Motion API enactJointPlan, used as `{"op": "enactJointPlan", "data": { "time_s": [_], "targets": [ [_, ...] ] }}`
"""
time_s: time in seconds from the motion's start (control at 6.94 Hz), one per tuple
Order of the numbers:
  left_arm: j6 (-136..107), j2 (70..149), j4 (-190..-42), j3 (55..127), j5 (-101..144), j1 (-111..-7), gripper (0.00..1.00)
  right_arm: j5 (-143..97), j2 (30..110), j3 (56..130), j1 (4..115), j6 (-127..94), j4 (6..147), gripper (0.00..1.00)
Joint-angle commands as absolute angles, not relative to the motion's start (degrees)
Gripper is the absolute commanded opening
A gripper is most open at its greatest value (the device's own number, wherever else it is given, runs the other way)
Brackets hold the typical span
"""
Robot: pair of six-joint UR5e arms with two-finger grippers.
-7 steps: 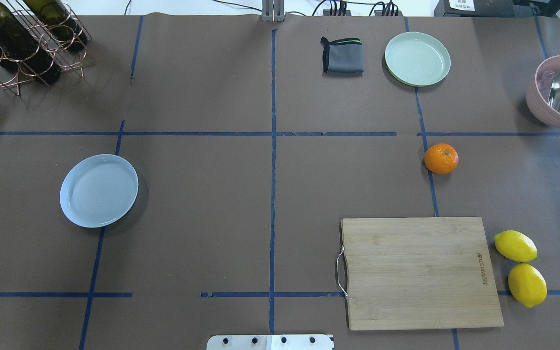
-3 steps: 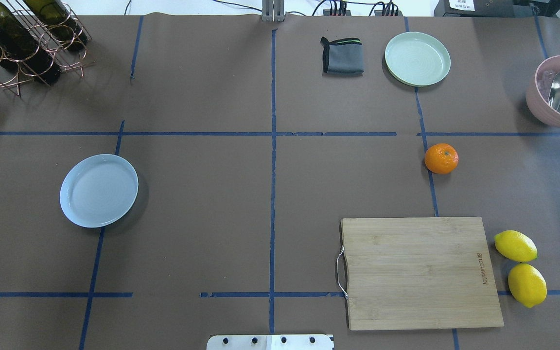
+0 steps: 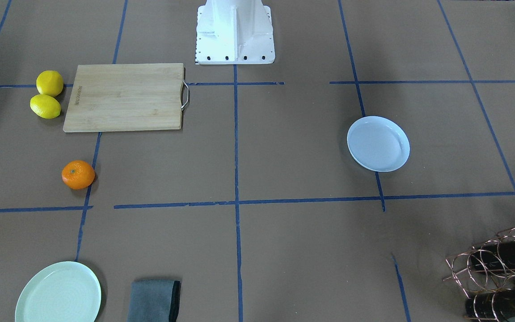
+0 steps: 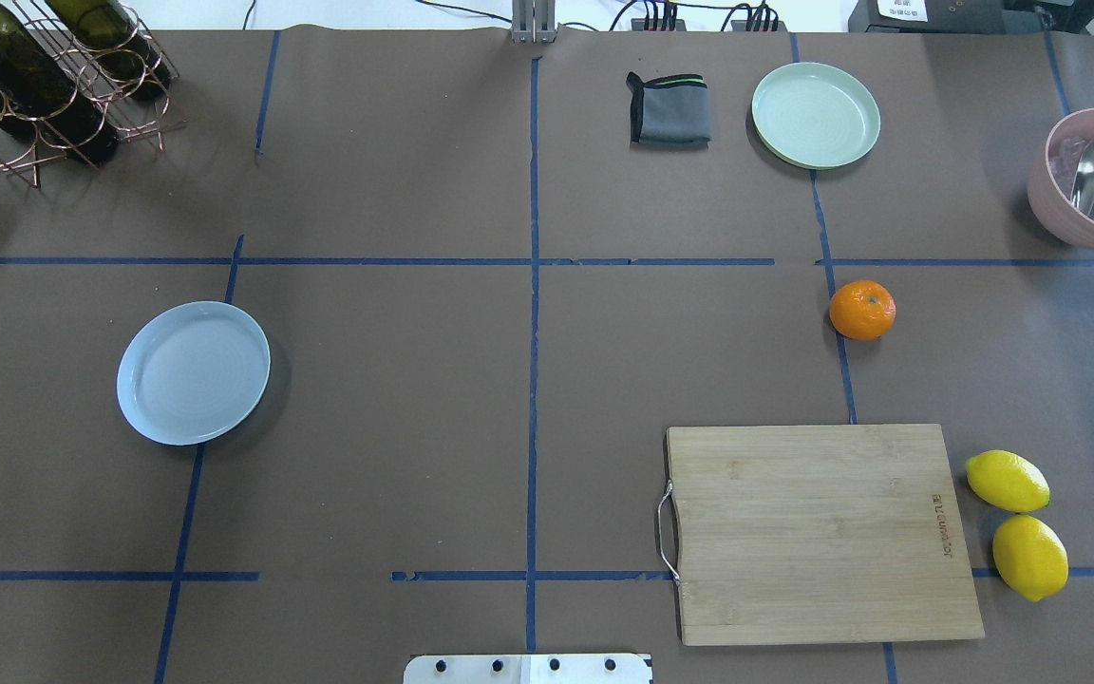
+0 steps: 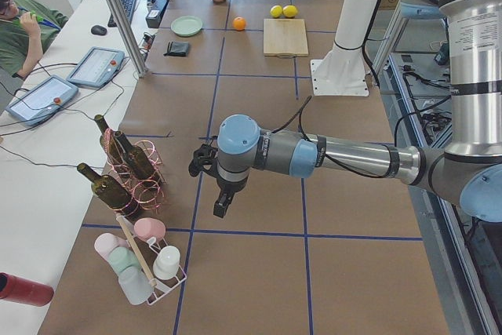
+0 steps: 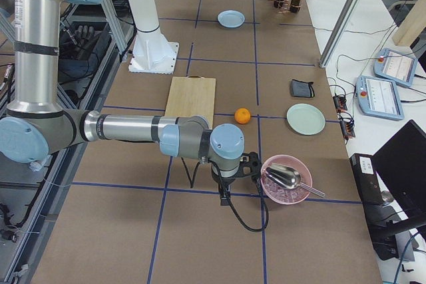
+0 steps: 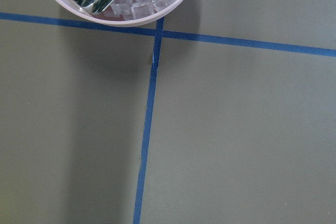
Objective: Pick orange to plate
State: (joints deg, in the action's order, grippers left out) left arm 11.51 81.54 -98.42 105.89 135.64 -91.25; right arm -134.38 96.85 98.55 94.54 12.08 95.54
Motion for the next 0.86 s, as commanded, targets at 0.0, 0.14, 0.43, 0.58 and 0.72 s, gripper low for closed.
{"op": "enactJointPlan", "data": {
  "time_s": [0.0, 0.14, 0.43, 0.58, 0.72],
  "targets": [
    [11.5, 82.4, -116.0, 102.4, 136.0, -91.3, 1.00, -134.4, 96.8, 98.7, 94.5, 12.0, 95.5, 1.00],
    [9.9, 83.0, -127.9, 98.8, 136.1, -91.3, 1.00, -134.4, 96.8, 98.6, 94.4, 12.0, 94.8, 1.00],
    [-6.1, 82.6, -138.8, 98.1, 137.2, -89.8, 1.00, -134.5, 96.9, 98.4, 94.3, 11.9, 93.3, 1.00],
    [-6.7, 80.0, -145.2, 98.0, 137.8, -84.3, 1.00, -134.5, 97.0, 98.3, 94.2, 11.9, 93.3, 1.00],
    [-14.9, 79.2, -147.8, 98.2, 138.1, -78.2, 1.00, -134.6, 97.1, 98.4, 94.1, 11.9, 93.3, 1.00]
  ]
}}
